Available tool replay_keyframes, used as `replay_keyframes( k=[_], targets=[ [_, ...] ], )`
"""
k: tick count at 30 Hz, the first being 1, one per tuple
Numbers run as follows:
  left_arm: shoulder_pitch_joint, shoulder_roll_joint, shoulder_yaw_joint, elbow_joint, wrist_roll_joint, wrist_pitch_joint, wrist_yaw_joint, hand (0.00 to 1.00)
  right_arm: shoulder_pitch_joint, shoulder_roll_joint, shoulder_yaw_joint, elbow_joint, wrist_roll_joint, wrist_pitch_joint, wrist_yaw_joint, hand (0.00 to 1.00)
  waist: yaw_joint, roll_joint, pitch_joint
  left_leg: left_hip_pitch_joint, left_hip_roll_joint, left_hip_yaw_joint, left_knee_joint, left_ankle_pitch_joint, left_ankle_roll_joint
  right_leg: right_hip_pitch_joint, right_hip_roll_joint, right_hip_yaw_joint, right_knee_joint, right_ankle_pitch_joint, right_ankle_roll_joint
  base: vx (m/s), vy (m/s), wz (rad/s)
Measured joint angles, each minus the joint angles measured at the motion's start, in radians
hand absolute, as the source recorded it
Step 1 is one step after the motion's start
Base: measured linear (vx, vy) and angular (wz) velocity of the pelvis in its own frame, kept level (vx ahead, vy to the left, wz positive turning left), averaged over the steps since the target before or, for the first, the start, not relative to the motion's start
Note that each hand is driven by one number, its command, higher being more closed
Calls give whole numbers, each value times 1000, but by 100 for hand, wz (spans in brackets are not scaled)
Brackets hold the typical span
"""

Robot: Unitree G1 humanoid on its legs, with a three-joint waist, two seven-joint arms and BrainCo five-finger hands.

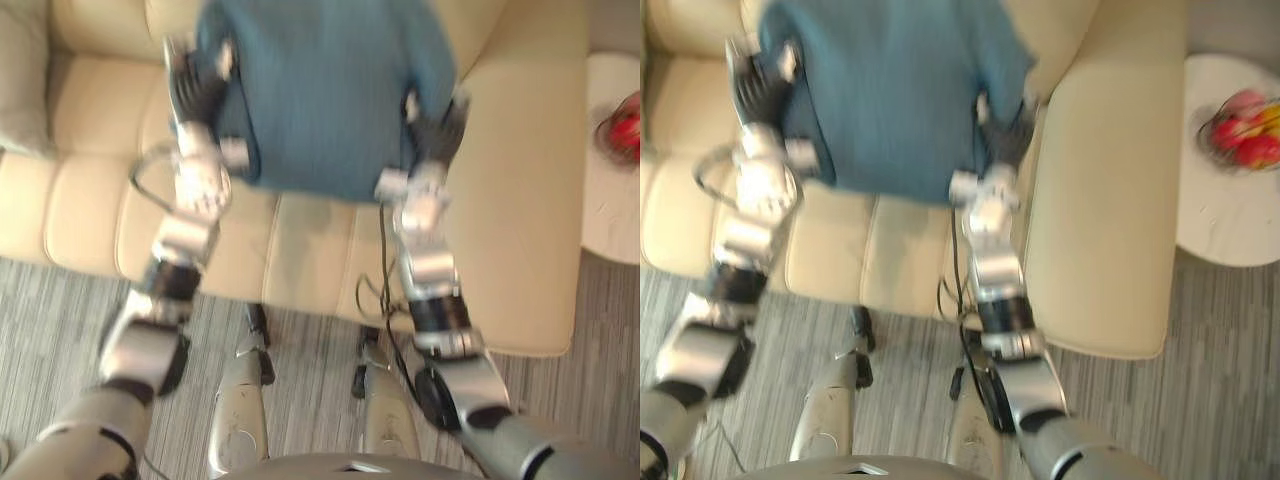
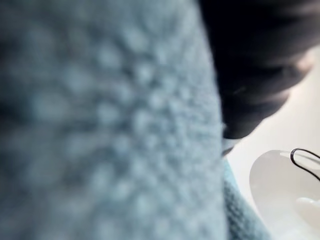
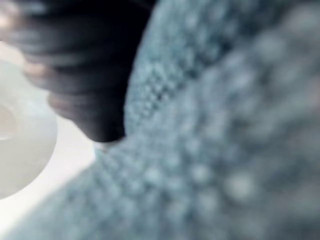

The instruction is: Pick up cushions and gather them together orderly.

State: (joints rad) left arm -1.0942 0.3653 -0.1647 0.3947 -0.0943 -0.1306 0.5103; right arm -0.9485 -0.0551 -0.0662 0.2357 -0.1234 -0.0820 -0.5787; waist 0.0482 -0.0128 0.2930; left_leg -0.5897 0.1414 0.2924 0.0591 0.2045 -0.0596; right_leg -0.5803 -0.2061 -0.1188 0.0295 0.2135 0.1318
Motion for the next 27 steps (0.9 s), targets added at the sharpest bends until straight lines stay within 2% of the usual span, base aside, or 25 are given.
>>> replay_keyframes(
  k=[1, 3, 6, 7, 8, 9, 12, 18, 23, 27],
  targets=[
    [-111, 18, 2, 60, 0, 0, 13, 100, -126, -6, -33, 79, -22, 1, -23, 100, -9, 4, 16, -13, -13, -19, -56, 42, -6, -19, 0, -5, -36, 29, 0, -101, -5, 16],
    [-250, 30, 6, 134, 2, 0, 31, 100, -269, -39, -58, 148, -47, 4, -50, 100, -22, 19, 55, -20, -26, -45, -121, 86, -4, -20, 1, -23, -90, 64, 1, -75, 1, 16],
    [-351, 37, 6, 201, 25, 0, 52, 100, -380, -63, -68, 185, -102, 22, -107, 100, -34, 24, 70, -62, -29, -53, -138, 102, -4, -56, 2, -29, -109, 78, 0, -57, 6, 6],
    [-380, 43, 6, 230, 35, 0, 59, 0, -418, -70, -72, 204, -124, 26, -129, 100, -40, 24, 71, -80, -29, -61, -138, 104, -4, -74, 2, -29, -109, 79, 0, 0, 0, 0],
    [-389, 45, 6, 241, 39, 0, 64, 0, -434, -72, -73, 219, -132, 28, -137, 100, -43, 24, 71, -87, -29, -66, -138, 105, -6, -81, 3, -30, -109, 79, 0, 0, 0, 0],
    [-409, 44, 7, 261, 39, 0, 75, 0, -462, -74, -73, 230, -155, 48, -161, 0, -48, 25, 81, -95, -29, -77, -138, 107, -8, -86, 3, -30, -109, 79, 0, 0, 0, 0],
    [-414, 39, 18, 268, 41, -7, 83, 0, -470, -82, -94, 230, -180, 67, -203, 0, -49, 27, 87, -128, -28, -79, -138, 108, -10, -120, 3, -26, -109, 79, 0, 3, 25, -2],
    [-363, -44, 103, 268, 56, -11, 82, 0, -423, -68, -124, 213, -190, 68, -231, 0, -46, 28, 91, -201, -20, -81, -138, 114, -16, -193, 10, -24, -109, 88, -1, 7, 75, -2],
    [-194, -80, 162, 291, 45, 3, 17, 0, -268, -63, -117, 166, -130, 68, -154, 0, -35, 26, 96, -224, -8, -66, -139, 104, -29, -230, 21, 5, -109, 88, 1, 9, 65, -11],
    [-122, -116, 210, 307, -15, 8, -21, 0, -212, -82, -112, 166, -24, 66, -62, 0, -38, 26, 147, -231, 2, -42, -138, 111, -34, -258, 30, 25, -93, 91, 1, -2, 57, -12]
  ],
)
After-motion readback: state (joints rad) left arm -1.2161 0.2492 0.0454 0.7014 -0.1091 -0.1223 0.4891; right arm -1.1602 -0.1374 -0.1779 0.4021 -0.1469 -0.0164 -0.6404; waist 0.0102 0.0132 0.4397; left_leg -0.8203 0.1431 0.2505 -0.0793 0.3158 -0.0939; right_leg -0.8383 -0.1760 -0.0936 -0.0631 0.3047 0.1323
